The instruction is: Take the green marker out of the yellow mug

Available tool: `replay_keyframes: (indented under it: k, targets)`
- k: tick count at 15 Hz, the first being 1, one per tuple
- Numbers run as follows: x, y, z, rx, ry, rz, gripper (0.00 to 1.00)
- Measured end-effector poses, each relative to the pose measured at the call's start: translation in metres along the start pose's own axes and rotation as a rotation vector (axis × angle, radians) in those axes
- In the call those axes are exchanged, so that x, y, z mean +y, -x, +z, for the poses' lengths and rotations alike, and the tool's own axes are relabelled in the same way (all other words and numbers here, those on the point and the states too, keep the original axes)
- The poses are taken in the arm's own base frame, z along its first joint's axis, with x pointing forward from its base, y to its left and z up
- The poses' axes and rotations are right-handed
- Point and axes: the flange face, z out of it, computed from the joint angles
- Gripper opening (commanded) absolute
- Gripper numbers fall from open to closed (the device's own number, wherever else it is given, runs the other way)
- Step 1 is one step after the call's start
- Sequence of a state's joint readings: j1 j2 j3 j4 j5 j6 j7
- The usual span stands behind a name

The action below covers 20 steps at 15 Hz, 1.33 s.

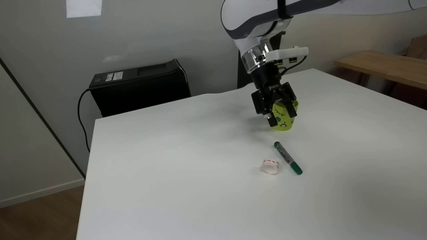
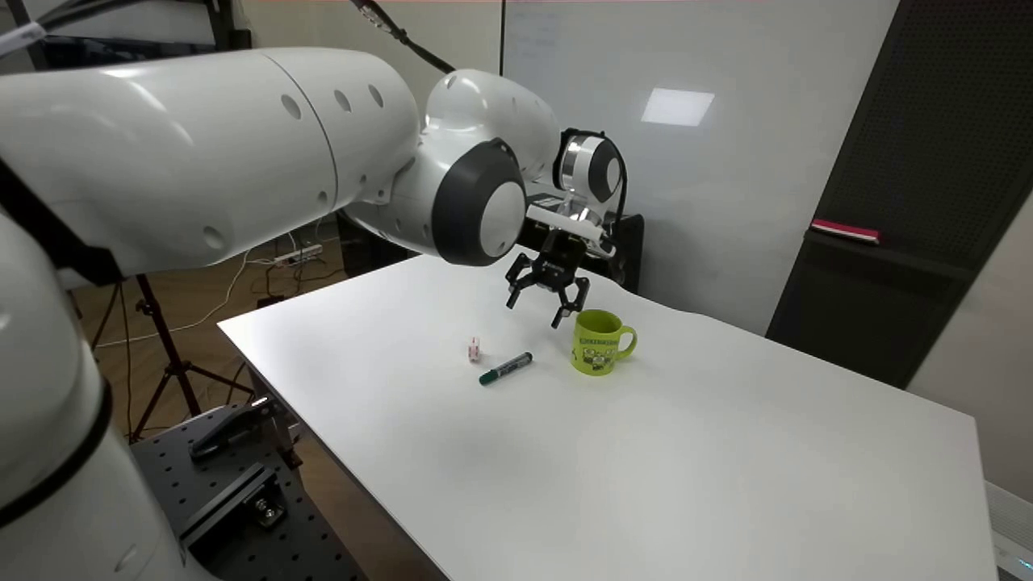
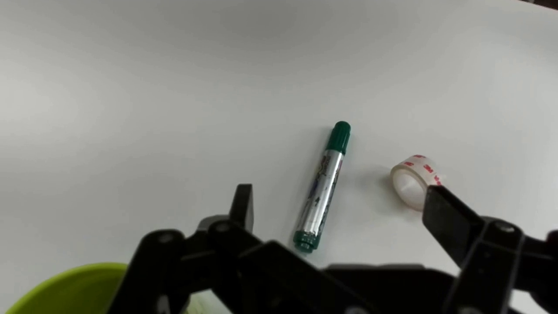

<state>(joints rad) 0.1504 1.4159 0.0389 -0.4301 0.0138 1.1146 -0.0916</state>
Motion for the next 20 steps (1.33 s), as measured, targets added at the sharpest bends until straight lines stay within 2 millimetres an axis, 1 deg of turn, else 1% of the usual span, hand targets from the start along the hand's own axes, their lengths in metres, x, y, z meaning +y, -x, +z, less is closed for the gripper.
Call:
replay_keyframes:
  k: [5,8,11,15,18,20]
  targets:
    - [-0.004,-0.002,-0.013,0.063,0.006,0.068,1.00]
    - [-0.006,-0.007,-0.029,0.163,0.001,0.184,1.00]
    - [-0.011,-0.010,-0.050,0.284,-0.005,0.256,1.00]
    - [-0.019,-0.010,-0.078,0.414,-0.004,0.265,1.00]
    - [-0.026,-0.005,-0.089,0.440,0.001,0.259,1.00]
    - [-0.027,-0.002,-0.092,0.444,0.002,0.257,1.00]
